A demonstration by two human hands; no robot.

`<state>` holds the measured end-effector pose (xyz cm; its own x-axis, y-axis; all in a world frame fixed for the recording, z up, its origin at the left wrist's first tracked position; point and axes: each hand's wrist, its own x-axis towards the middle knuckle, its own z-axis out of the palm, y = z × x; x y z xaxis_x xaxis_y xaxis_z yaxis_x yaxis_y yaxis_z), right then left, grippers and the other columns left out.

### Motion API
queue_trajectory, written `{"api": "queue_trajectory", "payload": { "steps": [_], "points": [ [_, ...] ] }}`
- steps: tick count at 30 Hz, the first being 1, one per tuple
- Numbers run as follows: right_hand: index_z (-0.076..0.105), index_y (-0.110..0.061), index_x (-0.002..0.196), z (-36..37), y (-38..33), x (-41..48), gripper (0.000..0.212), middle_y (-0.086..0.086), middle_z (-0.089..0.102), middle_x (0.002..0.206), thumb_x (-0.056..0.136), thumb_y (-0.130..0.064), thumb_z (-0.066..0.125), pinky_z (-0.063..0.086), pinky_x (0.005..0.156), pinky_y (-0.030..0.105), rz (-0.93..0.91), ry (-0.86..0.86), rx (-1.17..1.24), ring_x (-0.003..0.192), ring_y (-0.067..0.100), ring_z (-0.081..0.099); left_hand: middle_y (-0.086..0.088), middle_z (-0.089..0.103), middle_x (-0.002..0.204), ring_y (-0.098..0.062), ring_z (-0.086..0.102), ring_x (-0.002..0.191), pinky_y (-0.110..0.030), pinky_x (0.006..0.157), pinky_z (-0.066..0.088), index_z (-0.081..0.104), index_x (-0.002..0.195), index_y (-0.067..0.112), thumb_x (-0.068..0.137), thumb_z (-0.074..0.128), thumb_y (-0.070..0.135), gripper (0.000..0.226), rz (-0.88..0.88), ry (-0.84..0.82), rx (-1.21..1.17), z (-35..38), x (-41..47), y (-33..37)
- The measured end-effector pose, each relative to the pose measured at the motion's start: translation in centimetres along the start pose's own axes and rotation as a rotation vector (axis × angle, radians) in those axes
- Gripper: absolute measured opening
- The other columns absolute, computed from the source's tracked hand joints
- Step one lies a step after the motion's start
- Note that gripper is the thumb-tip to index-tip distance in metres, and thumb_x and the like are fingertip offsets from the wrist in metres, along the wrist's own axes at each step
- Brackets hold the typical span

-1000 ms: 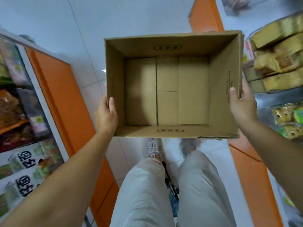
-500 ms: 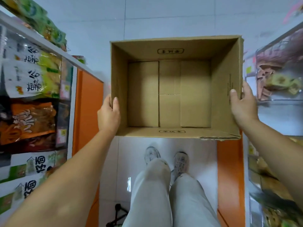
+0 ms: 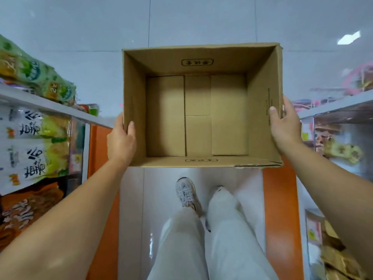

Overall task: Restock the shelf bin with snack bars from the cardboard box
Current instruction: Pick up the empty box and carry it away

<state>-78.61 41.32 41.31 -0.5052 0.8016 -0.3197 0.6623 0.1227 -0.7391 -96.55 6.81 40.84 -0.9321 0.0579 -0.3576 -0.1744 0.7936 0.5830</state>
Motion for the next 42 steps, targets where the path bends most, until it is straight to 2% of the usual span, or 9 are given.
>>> {"api": "queue_trajectory", "payload": {
  "steps": [4, 7, 10, 18, 21, 25, 30, 35, 42],
  "points": [
    [0.033, -0.027, 0.148, 0.2, -3.3, 3.7, 0.048, -0.007, 0.041, 0.149, 0.101, -0.027, 0.045, 0.026, 0.102, 0.018, 0.023, 0.025, -0.030, 0.135, 0.009, 0.036, -0.001, 0.058, 0.134, -0.022, 0.054, 0.123, -0.030, 0.096, 0.040, 0.035, 0.149, 0.023, 0.105, 0.042, 0.029, 0.045, 0.031, -0.013, -0.027, -0.1, 4.1, 3.5],
    [0.033, -0.031, 0.147, 0.4, -5.2, 7.5, 0.048, -0.008, 0.044, 0.147, 0.100, -0.031, 0.045, 0.031, 0.107, 0.028, 0.030, 0.035, -0.076, 0.132, 0.010, 0.040, 0.005, 0.060, 0.127, -0.016, 0.057, 0.112, -0.030, 0.093, 0.043, 0.039, 0.146, 0.027, 0.104, 0.041, 0.030, 0.042, 0.058, -0.017, -0.030, 0.6, 7.3, 6.0],
    [0.035, -0.035, 0.145, 0.7, -6.5, 12.0, 0.047, -0.010, 0.046, 0.145, 0.099, -0.035, 0.044, 0.034, 0.111, 0.034, 0.028, 0.035, -0.074, 0.135, 0.013, 0.041, 0.003, 0.063, 0.127, -0.022, 0.060, 0.112, -0.036, 0.096, 0.046, 0.039, 0.145, 0.029, 0.104, 0.040, 0.030, 0.041, 0.062, -0.015, -0.008, 1.7, 10.9, 8.5],
    [0.035, -0.035, 0.145, 1.2, -11.7, 24.1, 0.047, -0.013, 0.047, 0.144, 0.099, -0.034, 0.043, 0.032, 0.108, 0.025, 0.027, -0.035, -0.044, 0.134, 0.008, 0.041, 0.002, 0.066, 0.113, -0.026, 0.064, 0.097, -0.043, 0.089, 0.053, 0.040, 0.142, 0.033, 0.104, 0.037, 0.032, 0.039, 0.040, -0.014, 0.006, 2.9, 20.2, 17.0],
    [0.033, -0.034, 0.146, 1.8, -14.0, 28.4, 0.048, -0.012, 0.044, 0.147, 0.099, -0.034, 0.043, 0.029, 0.108, 0.022, 0.045, -0.041, -0.038, 0.137, 0.009, 0.037, 0.002, 0.066, 0.115, -0.027, 0.064, 0.097, -0.046, 0.092, 0.053, 0.039, 0.144, 0.035, 0.103, 0.037, 0.032, 0.040, 0.041, -0.009, 0.010, 3.1, 23.8, 19.8],
    [0.033, -0.039, 0.145, 3.0, -16.5, 34.1, 0.048, -0.012, 0.045, 0.146, 0.097, -0.038, 0.043, 0.034, 0.113, 0.036, 0.047, -0.033, -0.038, 0.136, 0.010, 0.040, -0.001, 0.066, 0.115, -0.029, 0.063, 0.100, -0.048, 0.093, 0.053, 0.038, 0.144, 0.034, 0.103, 0.037, 0.033, 0.041, 0.034, -0.009, 0.006, 3.7, 29.3, 23.3],
    [0.029, -0.033, 0.149, 4.5, -20.2, 40.4, 0.050, -0.007, 0.040, 0.150, 0.100, -0.035, 0.042, 0.031, 0.113, 0.032, 0.072, -0.008, -0.035, 0.140, 0.014, 0.035, -0.003, 0.067, 0.116, -0.028, 0.062, 0.100, -0.037, 0.089, 0.048, 0.041, 0.144, 0.030, 0.104, 0.037, 0.029, 0.041, 0.080, -0.019, 0.024, 4.7, 36.8, 28.3],
    [0.033, -0.036, 0.145, 5.7, -23.0, 47.6, 0.048, -0.010, 0.046, 0.145, 0.099, -0.039, 0.042, 0.037, 0.112, 0.041, 0.084, 0.015, -0.002, 0.134, 0.015, 0.043, -0.003, 0.067, 0.110, -0.029, 0.062, 0.094, -0.040, 0.088, 0.051, 0.042, 0.142, 0.030, 0.104, 0.036, 0.029, 0.038, 0.109, -0.044, 0.030, 5.4, 43.9, 33.6],
    [0.035, -0.038, 0.143, 5.0, -27.0, 58.4, 0.045, -0.010, 0.050, 0.140, 0.099, -0.037, 0.041, 0.041, 0.109, 0.042, 0.095, -0.004, -0.021, 0.127, 0.016, 0.050, -0.004, 0.065, 0.123, -0.030, 0.062, 0.107, -0.039, 0.093, 0.048, 0.040, 0.145, 0.028, 0.105, 0.036, 0.028, 0.040, 0.106, -0.074, 0.066, 8.7, 51.7, 42.0]
  ]
}}
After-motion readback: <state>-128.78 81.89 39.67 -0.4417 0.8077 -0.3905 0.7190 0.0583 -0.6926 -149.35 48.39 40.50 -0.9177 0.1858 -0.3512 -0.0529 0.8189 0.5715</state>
